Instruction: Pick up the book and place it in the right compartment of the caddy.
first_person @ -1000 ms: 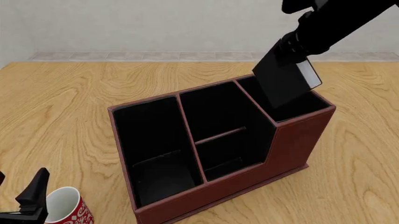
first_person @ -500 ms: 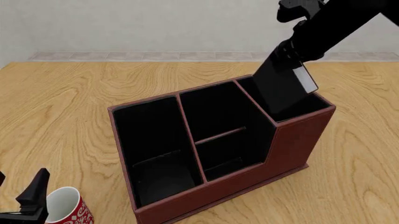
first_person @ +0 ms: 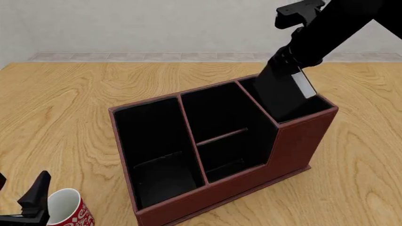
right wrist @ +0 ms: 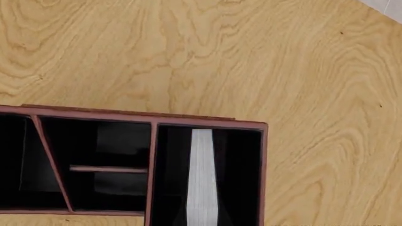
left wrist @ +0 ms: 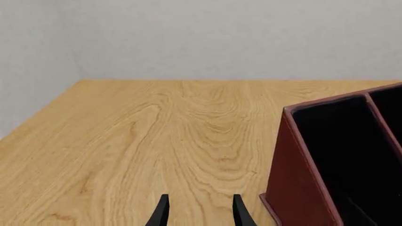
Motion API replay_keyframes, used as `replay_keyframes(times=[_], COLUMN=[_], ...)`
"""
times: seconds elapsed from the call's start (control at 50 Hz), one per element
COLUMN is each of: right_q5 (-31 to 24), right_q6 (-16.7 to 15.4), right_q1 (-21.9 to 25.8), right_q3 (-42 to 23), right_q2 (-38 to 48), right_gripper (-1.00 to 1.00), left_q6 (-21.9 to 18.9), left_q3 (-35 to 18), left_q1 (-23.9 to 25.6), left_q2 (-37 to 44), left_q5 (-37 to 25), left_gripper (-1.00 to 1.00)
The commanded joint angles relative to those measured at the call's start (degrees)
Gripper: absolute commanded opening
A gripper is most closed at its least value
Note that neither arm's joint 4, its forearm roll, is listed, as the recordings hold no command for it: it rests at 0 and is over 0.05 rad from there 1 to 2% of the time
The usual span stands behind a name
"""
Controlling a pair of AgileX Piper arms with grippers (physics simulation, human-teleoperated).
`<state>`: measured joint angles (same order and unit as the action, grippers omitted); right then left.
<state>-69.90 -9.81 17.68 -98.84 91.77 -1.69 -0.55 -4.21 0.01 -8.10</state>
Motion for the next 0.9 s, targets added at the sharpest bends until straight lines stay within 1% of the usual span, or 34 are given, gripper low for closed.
replay_keyframes(times=[0.02, 0.04, 0.06, 0.1, 0.32, 0.36, 0.9], right_q5=[0.0, 0.0, 0.0, 0.0, 0.0, 0.0, 0.0], right_q6=[1.5, 1.3, 1.8, 1.0, 1.8, 1.5, 2.8], right_q1=[0.0, -0.3, 0.1, -0.8, -0.5, -1.0, 0.2], right_q3=[0.4, 0.3, 0.7, 1.0, 1.6, 2.0, 1.8], right_q2=[-0.1, 0.1, 0.0, 0.3, 0.7, 0.8, 2.2], right_gripper=[-1.0, -1.0, -1.0, -1.0, -1.0, -1.0, -1.0], left_q6=[-0.1, 0.0, 0.0, 0.0, 0.0, -0.1, 0.1], left_q3=[0.3, 0.3, 0.3, 0.4, 0.4, 0.4, 0.5], left_q1=[-0.1, -0.1, -0.1, -0.1, -0.2, -0.2, 0.1], left_q2=[0.0, 0.0, 0.0, 0.0, 0.0, 0.0, 0.0], left_q5=[0.0, 0.1, 0.1, 0.1, 0.0, -0.1, -0.2], left_gripper=[1.0, 1.0, 1.0, 1.0, 1.0, 1.0, 1.0])
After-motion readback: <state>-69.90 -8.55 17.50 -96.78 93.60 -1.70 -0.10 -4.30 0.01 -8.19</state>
